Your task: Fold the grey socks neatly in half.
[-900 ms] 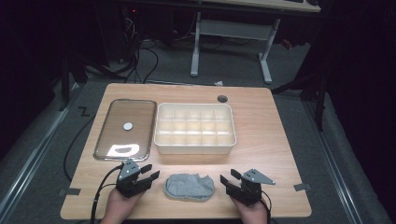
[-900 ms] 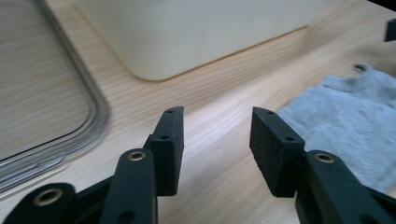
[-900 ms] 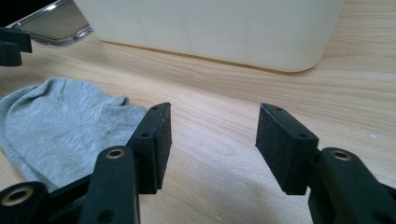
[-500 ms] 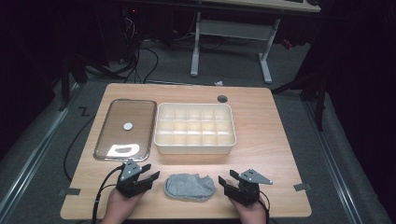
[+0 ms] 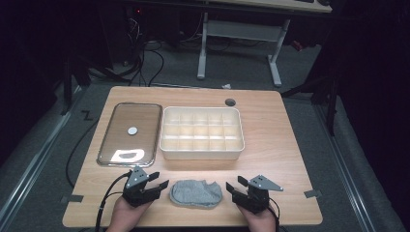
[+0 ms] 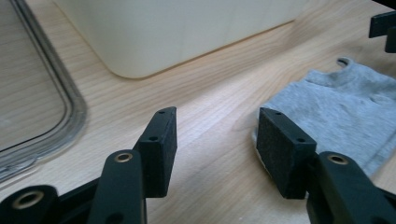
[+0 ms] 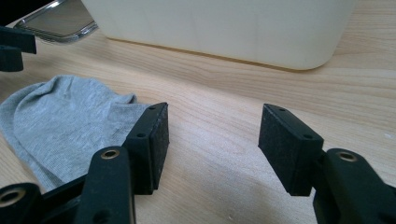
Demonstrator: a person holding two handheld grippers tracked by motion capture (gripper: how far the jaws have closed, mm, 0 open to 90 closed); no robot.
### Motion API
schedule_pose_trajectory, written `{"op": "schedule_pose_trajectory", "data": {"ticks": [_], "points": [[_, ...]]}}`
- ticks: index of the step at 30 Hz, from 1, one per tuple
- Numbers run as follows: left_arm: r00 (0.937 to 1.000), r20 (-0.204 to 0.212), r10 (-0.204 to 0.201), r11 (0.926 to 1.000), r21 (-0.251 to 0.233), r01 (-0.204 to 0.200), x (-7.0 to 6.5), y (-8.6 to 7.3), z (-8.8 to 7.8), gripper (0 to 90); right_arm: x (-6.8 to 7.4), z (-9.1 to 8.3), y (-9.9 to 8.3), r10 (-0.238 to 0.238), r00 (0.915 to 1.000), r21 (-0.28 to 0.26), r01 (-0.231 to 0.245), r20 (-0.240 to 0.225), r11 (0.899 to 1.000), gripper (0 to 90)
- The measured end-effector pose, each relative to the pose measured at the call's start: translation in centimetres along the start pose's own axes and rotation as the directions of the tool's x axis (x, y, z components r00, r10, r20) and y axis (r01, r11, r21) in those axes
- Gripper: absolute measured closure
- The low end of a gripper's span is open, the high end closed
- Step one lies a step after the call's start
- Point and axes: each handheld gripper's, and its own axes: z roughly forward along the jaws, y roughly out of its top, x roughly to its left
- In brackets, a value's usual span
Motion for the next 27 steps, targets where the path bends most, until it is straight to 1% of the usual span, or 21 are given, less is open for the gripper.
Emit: {"op": "schedule_pose_trajectory", "data": {"ticks": [4, 8, 10, 11, 12, 14, 16, 17, 19, 20, 21, 23, 24, 25, 26, 27], "points": [[0.9997, 0.022, 0.009, 0.9999, 0.011, -0.009, -0.8, 0.1, 0.2, 46.3, 0.4, -0.2, 0.1, 0.009, 0.9999, 0.009, -0.009, 0.012, 1.0, 42.2], [0.9988, 0.048, 0.007, 0.9998, 0.018, -0.008, -1.4, 0.1, 0.2, 45.1, 1.0, -0.8, 0.2, 0.01, 0.9999, -0.005, -0.01, -0.013, 1.0, 43.2], [0.9977, 0.068, 0.01, 0.9993, 0.034, -0.013, -1.8, 0.1, 0.5, 44.3, 1.3, -1.0, 0.1, 0.03, 0.9993, -0.006, -0.03, -0.022, 1.0, 44.5], [0.9974, 0.071, 0.013, 0.999, 0.04, -0.016, -2.0, 0.0, 0.6, 44.2, 1.4, -0.9, 0.0, 0.039, 0.9985, 0.006, -0.039, -0.037, 0.999, 44.7], [0.997, 0.075, 0.022, 0.9986, 0.047, -0.025, -2.2, 0.0, 0.7, 44.2, 1.5, -0.9, -0.1, 0.042, 0.9982, 0.015, -0.041, -0.043, 0.999, 45.0], [0.9963, 0.082, 0.026, 0.9982, 0.052, -0.03, -2.5, 0.0, 0.9, 44.2, 1.8, -0.6, -0.2, 0.052, 0.9974, 0.039, -0.05, -0.05, 0.998, 45.7], [0.9956, 0.088, 0.032, 0.9977, 0.056, -0.037, -2.8, 0.0, 1.0, 44.3, 2.1, -0.4, -0.2, 0.063, 0.996, 0.051, -0.059, -0.063, 0.997, 46.1], [0.9956, 0.082, 0.047, 0.9967, 0.062, -0.052, -3.1, 0.0, 1.1, 44.5, 2.4, -0.1, -0.2, 0.069, 0.9951, 0.069, -0.064, -0.07, 0.996, 46.6], [0.9953, 0.08, 0.054, 0.996, 0.067, -0.059, -3.2, 0.0, 1.2, 44.6, 2.6, 0.0, -0.3, 0.069, 0.9949, 0.079, -0.063, -0.073, 0.995, 46.9], [0.9952, 0.076, 0.061, 0.9953, 0.071, -0.066, -3.3, 0.0, 1.2, 44.8, 2.9, 0.3, -0.4, 0.062, 0.9953, 0.101, -0.055, -0.073, 0.993, 47.5], [0.9951, 0.072, 0.067, 0.9945, 0.075, -0.072, -3.4, 0.0, 1.3, 44.8, 2.9, 0.3, -0.4, 0.062, 0.9953, 0.101, -0.055, -0.073, 0.993, 47.5], [0.9943, 0.061, 0.088, 0.992, 0.085, -0.093, -3.6, -0.1, 1.4, 45.5, 3.2, 0.7, -0.5, 0.051, 0.9963, 0.123, -0.042, -0.069, 0.991, 48.7], [0.9929, 0.048, 0.109, 0.9891, 0.094, -0.113, -3.8, -0.1, 1.4, 46.1, 3.5, 1.1, -0.6, 0.035, 0.9971, 0.143, -0.025, -0.068, 0.989, 49.1], [0.9918, 0.037, 0.122, 0.9872, 0.099, -0.125, -3.9, -0.1, 1.4, 46.3, 3.5, 1.2, -0.7, 0.025, 0.9973, 0.151, -0.014, -0.069, 0.988, 49.5], [0.9891, 0.024, 0.145, 0.9834, 0.107, -0.147, -4.1, -0.1, 1.4, 46.3, 3.5, 1.2, -0.7, 0.025, 0.9973, 0.151, -0.014, -0.069, 0.988, 49.5], [0.9855, 0.011, 0.169, 0.9787, 0.116, -0.169, -4.3, -0.1, 1.5, 46.4, 3.7, 1.3, -0.8, 0.016, 0.9972, 0.162, -0.004, -0.073, 0.987, 49.6]]}}
